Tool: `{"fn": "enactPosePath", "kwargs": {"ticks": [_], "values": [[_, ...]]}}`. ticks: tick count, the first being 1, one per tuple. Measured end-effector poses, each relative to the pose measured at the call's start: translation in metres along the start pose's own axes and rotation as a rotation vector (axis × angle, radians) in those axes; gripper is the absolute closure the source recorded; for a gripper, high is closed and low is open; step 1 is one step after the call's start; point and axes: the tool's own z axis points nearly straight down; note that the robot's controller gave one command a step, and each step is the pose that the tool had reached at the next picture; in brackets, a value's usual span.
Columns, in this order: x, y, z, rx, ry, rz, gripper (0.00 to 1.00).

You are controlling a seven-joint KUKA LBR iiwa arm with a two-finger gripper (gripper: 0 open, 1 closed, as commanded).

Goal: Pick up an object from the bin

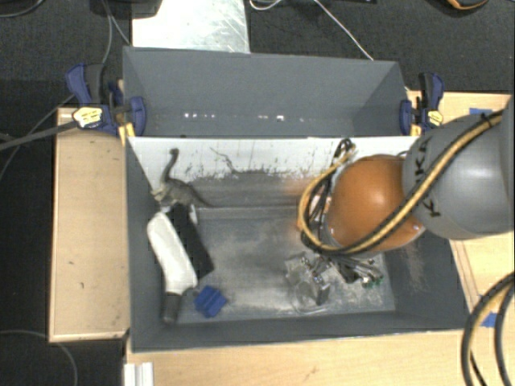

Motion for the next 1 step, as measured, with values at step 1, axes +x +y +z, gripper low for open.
{"fn": "enactPosePath", "kwargs": {"ticks": [1], "values": [[0.0000, 0.0000, 0.0000, 0.000, 0.000, 0.001, 1.00]]}}
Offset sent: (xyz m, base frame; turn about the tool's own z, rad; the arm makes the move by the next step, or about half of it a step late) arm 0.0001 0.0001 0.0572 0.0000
